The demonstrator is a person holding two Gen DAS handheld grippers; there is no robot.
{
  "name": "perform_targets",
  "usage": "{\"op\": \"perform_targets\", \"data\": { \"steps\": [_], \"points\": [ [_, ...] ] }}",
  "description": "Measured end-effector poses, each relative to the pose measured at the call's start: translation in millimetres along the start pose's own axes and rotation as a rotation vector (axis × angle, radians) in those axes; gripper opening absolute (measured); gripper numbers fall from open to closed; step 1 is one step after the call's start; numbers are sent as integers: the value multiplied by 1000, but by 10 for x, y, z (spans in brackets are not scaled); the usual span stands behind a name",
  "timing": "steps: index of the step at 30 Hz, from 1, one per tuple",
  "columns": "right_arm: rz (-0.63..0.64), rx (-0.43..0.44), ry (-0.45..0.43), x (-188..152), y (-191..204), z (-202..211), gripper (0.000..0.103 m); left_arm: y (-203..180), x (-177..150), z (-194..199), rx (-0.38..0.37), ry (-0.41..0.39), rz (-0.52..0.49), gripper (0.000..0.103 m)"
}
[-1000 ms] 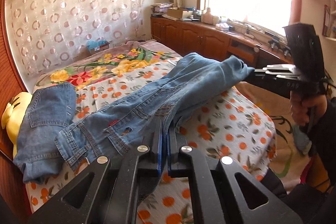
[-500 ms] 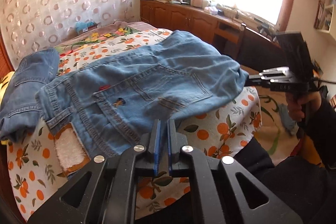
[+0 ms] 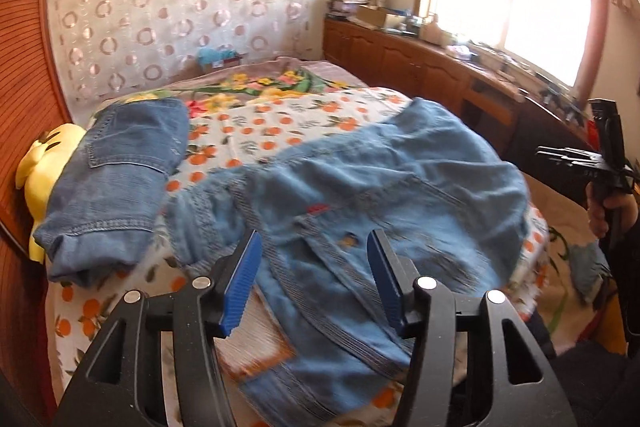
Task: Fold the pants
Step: 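Open both tools and lay the jeans down, then grasp the jeans with both tools and straighten the fold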
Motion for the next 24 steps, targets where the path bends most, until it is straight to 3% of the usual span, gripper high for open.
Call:
{"op": "perform_targets", "data": {
  "steps": [10,12,21,23,24],
  "points": [
    [-31,-32,36,188,-234,-1109,49,706,-8,-366,138,-1,96,56],
    [-31,-42,53,262,-321,-1320,50,803,-33,-433,155,8,115,61],
    [-122,6,130,392,-641,-1958,50,959,-190,-765,137,70,168,64],
    [-134,20,141,369,-631,-1986,50,948,-196,-778,127,62,165,59],
    [-140,24,147,357,-637,-1976,44,939,-196,-783,117,61,167,48]
  ]
}}
Point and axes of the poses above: each gripper's, at about its wrist camera, not at the fingertips, and z roughly against the way its jaws point, y to its left, x to its top, the point moved 2 cm from there along -z, roughly the way its jaws point, and after that the axes turned 15 degrees about -y, right-handed, at the moved point
